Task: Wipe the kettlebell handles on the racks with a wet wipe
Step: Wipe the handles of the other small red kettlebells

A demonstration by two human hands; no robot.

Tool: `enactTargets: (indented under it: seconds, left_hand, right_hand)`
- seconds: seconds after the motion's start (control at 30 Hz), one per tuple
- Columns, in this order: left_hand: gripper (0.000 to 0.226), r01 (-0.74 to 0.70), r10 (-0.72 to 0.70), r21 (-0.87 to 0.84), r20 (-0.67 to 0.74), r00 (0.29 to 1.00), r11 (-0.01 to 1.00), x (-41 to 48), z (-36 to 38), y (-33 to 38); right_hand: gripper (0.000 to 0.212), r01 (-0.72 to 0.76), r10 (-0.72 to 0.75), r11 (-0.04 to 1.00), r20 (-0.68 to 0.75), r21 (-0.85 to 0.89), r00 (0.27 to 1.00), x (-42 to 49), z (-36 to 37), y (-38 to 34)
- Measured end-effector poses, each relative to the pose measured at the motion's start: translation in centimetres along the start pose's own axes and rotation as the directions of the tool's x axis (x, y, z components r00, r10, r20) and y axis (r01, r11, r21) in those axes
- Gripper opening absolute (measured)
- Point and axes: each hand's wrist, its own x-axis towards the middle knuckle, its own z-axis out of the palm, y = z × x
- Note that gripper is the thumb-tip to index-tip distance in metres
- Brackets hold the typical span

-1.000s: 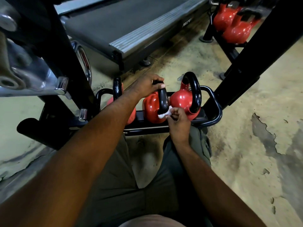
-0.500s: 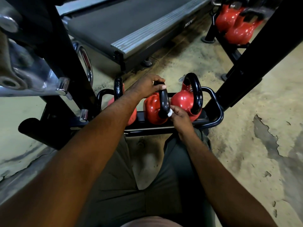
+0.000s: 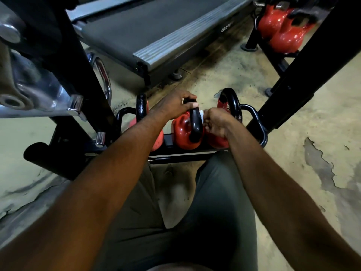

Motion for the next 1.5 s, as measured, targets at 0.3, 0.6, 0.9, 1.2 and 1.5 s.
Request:
enactTargets:
  seconds: [0.3,0.6,0.9,1.2,1.5]
  left_hand:
    - [0.034,-0.009,0.014,0.070,-0.070,0.997,0.997,-1.7,0.4,0.0]
    - [0.039,-0.199,0.232,0.216,-0.135,0.963,0.956,-1.1,3.8,4.6]
    - [0.033,-0.185,0.186,0.041,-0.036,0.982,0.982,3.0,6.5,10.4]
    - [0.027,-0.181,0.181,0.066,0.014,0.983,0.981,4.7,5.9,10.8]
    - [0.029,-0.159,0.159,0.042,0.021,0.987,0.986,4.4,5.8,10.3]
  right_hand:
    - [0.015,0.257,-0.263,0.962,-0.060,-0.095,0.963,-2.5,-0.2,4.9]
    - [0.018,0.541,-0.589,0.804,-0.461,-0.247,0.664,-4.6,-7.3,4.7]
    - [0.026,0.464,-0.662,0.747,-0.469,-0.476,0.585,-4.0,-8.0,7.7]
    - [0.022,0.535,-0.771,0.635,-0.503,-0.558,0.390,-2.9,-6.5,6.3]
    - [0.026,0.559,-0.597,0.779,-0.608,-0.284,0.523,-2.9,-6.7,12.4]
